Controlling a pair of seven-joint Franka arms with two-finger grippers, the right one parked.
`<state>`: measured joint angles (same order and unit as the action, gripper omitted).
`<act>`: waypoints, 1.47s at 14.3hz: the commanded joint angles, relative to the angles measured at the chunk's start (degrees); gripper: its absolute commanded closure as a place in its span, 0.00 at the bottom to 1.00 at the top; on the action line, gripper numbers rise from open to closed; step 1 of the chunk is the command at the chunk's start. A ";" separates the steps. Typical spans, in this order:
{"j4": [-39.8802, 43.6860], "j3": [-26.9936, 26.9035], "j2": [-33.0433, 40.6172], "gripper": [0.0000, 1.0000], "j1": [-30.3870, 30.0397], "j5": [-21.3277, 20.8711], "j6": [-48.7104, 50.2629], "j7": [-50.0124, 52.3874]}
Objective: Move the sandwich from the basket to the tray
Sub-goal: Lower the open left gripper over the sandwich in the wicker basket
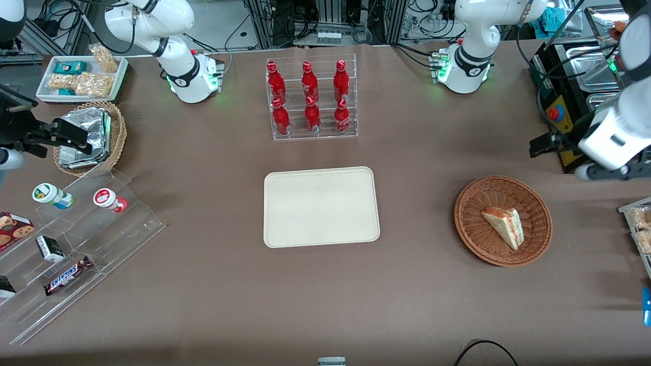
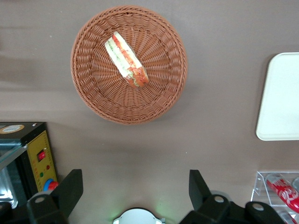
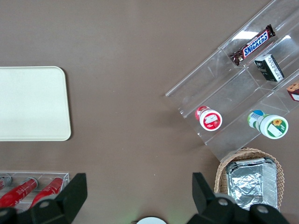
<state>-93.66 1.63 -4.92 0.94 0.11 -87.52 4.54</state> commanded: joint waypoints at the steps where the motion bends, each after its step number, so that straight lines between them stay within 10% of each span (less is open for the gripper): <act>1: -8.08 -0.05 -0.62 0.00 -0.33 -1.34 -9.11 -0.05; 9: -30.34 -0.84 -1.94 0.00 -2.87 -0.82 -44.90 0.91; 16: -27.91 -0.75 -9.83 0.00 -2.44 -0.73 -53.27 39.98; 20: -26.22 -0.75 -14.24 0.00 -2.79 -0.64 -55.12 42.93; 21: -26.22 -0.75 -15.20 0.18 -2.79 -0.55 -55.12 43.19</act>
<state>-121.32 0.94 -17.73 -1.84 -0.52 -142.13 46.08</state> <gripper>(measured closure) 0.000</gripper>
